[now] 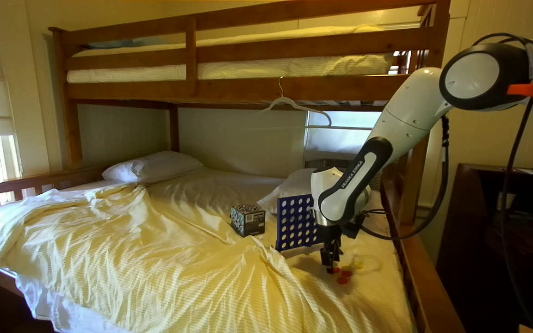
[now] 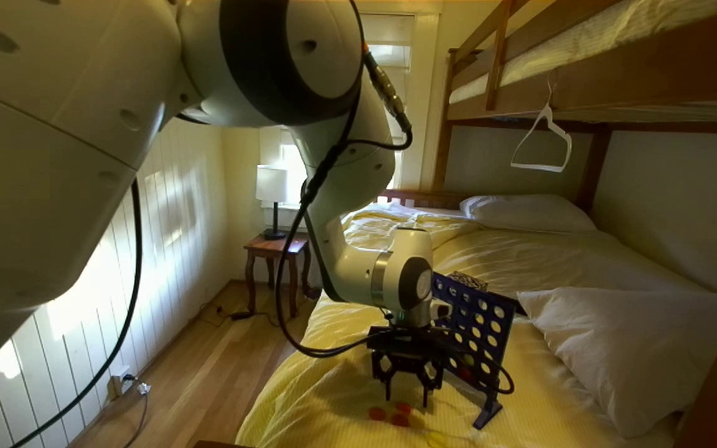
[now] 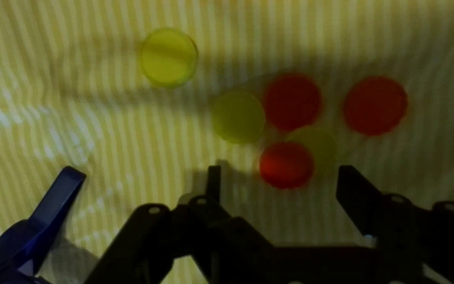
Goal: Pick up the orange circle and put it in the blue object
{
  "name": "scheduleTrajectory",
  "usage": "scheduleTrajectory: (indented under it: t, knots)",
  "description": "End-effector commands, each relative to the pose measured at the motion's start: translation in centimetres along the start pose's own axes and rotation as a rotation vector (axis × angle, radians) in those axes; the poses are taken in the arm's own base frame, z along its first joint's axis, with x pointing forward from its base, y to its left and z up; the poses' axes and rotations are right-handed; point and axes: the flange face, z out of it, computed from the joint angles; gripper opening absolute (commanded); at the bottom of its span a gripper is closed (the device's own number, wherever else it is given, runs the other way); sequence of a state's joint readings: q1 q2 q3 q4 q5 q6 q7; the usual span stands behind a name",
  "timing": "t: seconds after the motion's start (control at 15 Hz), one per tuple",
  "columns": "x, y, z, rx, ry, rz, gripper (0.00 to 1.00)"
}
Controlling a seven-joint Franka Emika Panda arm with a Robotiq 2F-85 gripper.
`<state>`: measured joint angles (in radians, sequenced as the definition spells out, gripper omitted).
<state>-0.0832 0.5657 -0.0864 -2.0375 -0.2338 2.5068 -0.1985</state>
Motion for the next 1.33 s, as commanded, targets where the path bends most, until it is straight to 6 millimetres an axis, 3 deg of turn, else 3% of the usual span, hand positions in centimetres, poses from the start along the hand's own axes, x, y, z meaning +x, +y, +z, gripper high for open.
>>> scheduleTrajectory:
  t: [0.0, 0.07, 0.27, 0.4, 0.47, 0.73, 0.8, 0.87, 1.27]
  knots:
    - [0.08, 0.24, 0.22, 0.018, 0.011, 0.002, 0.70]
    - [0.08, 0.26, 0.25, 0.018, 0.010, 0.002, 0.71]
    - [0.17, 0.21, 0.25, 0.019, 0.008, 0.000, 0.54]
    - [0.24, 0.14, 0.30, 0.019, 0.006, -0.003, 0.53]
    - [0.27, 0.10, 0.32, 0.019, 0.005, -0.004, 0.47]
    - [0.34, 0.06, 0.31, 0.019, 0.004, -0.006, 0.41]
    - [0.37, 0.06, 0.30, 0.019, 0.003, -0.007, 0.36]
    - [0.39, 0.07, 0.30, 0.019, 0.003, -0.007, 0.39]
    - [0.40, 0.11, 0.20, 0.019, 0.002, -0.009, 0.29]
